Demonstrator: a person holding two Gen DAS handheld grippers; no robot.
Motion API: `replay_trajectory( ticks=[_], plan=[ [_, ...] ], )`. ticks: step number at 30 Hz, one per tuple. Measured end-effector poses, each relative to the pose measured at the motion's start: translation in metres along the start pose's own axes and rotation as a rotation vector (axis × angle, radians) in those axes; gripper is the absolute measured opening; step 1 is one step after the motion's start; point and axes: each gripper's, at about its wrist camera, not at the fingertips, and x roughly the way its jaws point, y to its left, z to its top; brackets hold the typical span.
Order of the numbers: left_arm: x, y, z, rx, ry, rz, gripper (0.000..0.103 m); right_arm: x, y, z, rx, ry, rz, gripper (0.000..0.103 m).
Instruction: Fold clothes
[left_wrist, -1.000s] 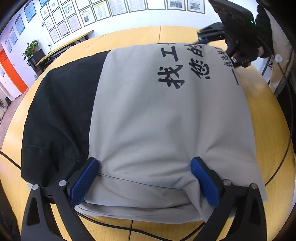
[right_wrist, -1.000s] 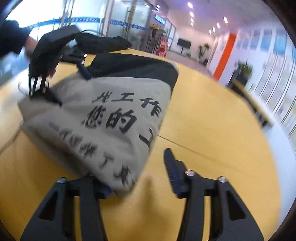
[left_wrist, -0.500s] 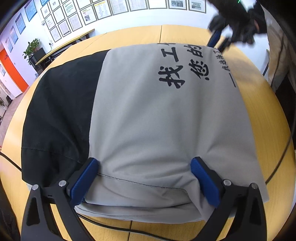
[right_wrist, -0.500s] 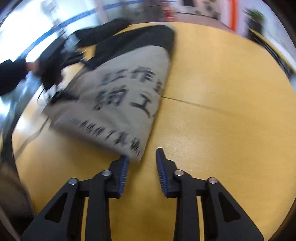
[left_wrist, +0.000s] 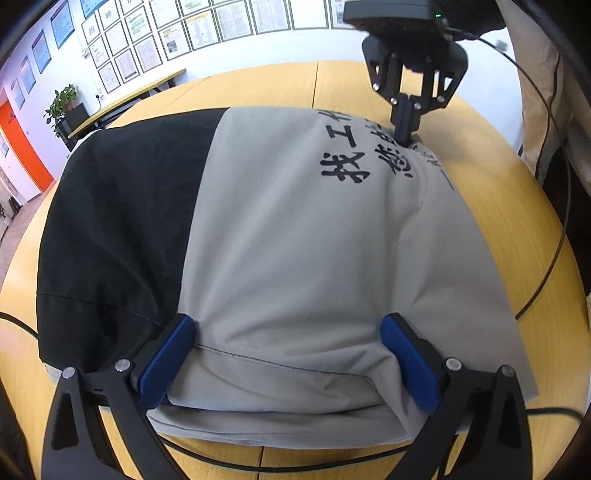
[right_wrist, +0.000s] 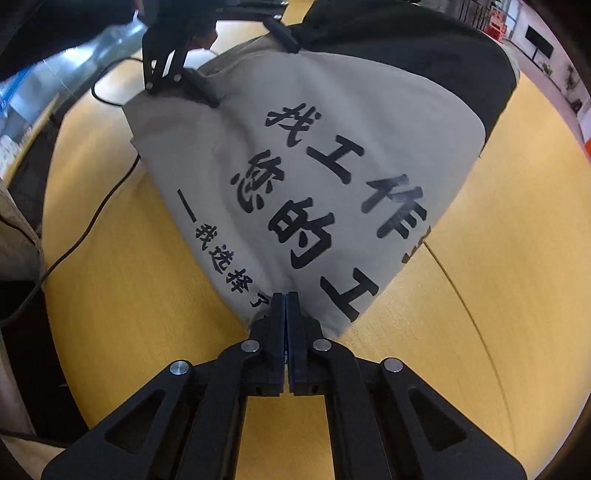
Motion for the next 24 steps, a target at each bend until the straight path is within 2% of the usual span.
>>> replay_trajectory(
  ticks=[5,10,12,13,14,16,18,20,21,23,24],
  plan=[
    [-0.005,-0.012,-0.001,0.040,0.011,0.027,0.102,-0.006,0.014,-0.016,0.073,-0.004,-0.004,0.004],
    [-0.013,-0.021,-0.012,0.096,0.006,0.003,0.103,-0.008,0.059,-0.043,0.183,-0.017,0.071,0.002],
    [-0.017,-0.018,-0.015,0.101,0.008,-0.005,0.103,-0.020,0.063,-0.044,0.221,-0.041,0.089,0.000],
    [-0.018,-0.018,-0.016,0.100,0.006,-0.011,0.103,-0.031,0.057,-0.042,0.252,-0.075,0.113,0.000],
    [-0.018,-0.018,-0.018,0.102,0.004,-0.015,0.103,-0.050,0.048,-0.033,0.250,-0.143,0.101,0.000],
    [-0.019,-0.019,-0.019,0.102,0.001,-0.019,0.103,-0.092,0.026,-0.012,0.223,-0.303,0.050,0.001],
    [-0.021,-0.020,-0.023,0.099,-0.002,-0.023,0.103,-0.109,-0.002,0.010,0.176,-0.361,-0.046,0.001],
    [-0.028,-0.027,-0.031,0.095,-0.005,-0.023,0.103,-0.099,-0.042,0.030,0.134,-0.339,-0.160,0.001],
    [-0.031,-0.031,-0.033,0.094,-0.005,-0.023,0.103,-0.088,-0.064,0.035,0.148,-0.314,-0.173,0.000],
    [-0.015,-0.019,-0.017,0.089,-0.002,-0.022,0.103,-0.055,-0.105,0.041,0.186,-0.211,-0.173,0.000],
    [-0.008,-0.012,-0.010,0.084,-0.002,-0.022,0.103,-0.040,-0.111,0.040,0.183,-0.179,-0.166,0.000]
  ],
)
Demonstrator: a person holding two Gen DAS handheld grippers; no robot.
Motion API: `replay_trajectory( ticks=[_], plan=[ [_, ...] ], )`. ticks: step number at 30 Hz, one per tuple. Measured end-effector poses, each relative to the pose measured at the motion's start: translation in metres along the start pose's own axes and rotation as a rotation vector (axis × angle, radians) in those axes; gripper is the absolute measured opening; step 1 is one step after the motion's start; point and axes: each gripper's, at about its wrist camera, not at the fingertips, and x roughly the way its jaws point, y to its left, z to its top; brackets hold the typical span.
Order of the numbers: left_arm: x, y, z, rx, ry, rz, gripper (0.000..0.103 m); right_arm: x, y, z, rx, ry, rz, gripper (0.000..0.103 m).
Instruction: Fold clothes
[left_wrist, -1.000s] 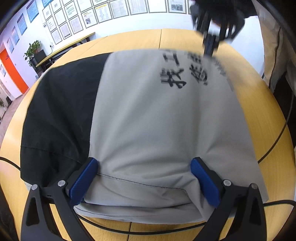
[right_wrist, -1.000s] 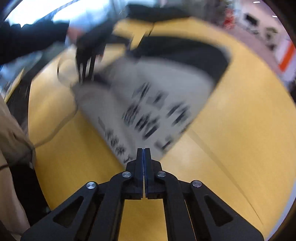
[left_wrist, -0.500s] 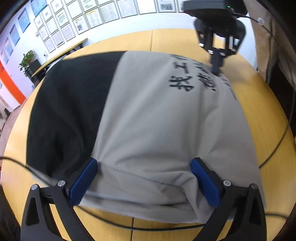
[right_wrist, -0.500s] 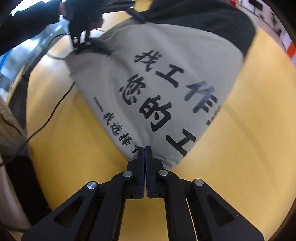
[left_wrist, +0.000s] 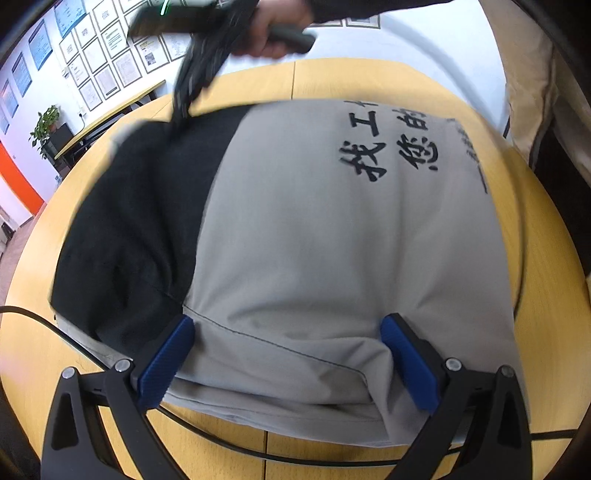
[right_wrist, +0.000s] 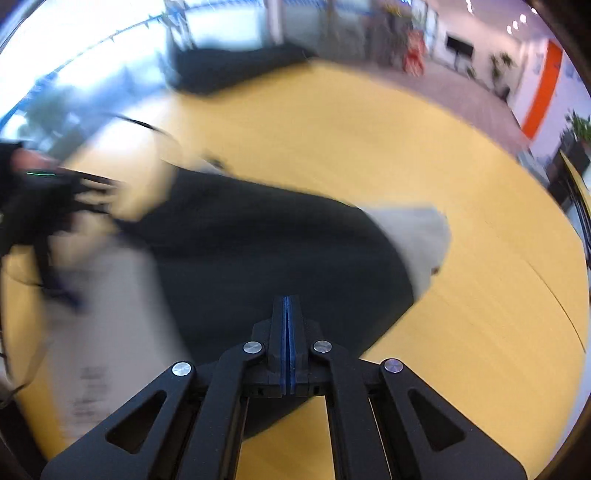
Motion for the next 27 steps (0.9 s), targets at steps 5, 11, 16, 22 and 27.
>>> replay_trajectory(
  ticks=[5,11,16,22,27],
  plan=[
    [0.000,-0.005,0.000,-0.030,-0.008,0.004,0.103,0.022,0.001,-0.018,-0.001,0.037,0.031,0.000],
    [0.000,-0.018,0.010,-0.024,0.000,0.006,0.103,-0.032,-0.005,-0.011,0.048,-0.073,0.036,0.000],
    [-0.010,-0.034,0.001,-0.044,-0.007,0.014,0.103,-0.003,-0.013,-0.018,0.024,0.032,-0.013,0.000],
    [-0.014,-0.044,0.001,-0.072,-0.015,0.022,0.103,-0.004,-0.008,-0.042,0.037,0.069,-0.016,0.000],
    [-0.024,-0.054,-0.006,-0.077,-0.016,0.029,0.103,-0.079,0.003,-0.070,0.055,-0.081,-0.014,0.000]
  ],
)
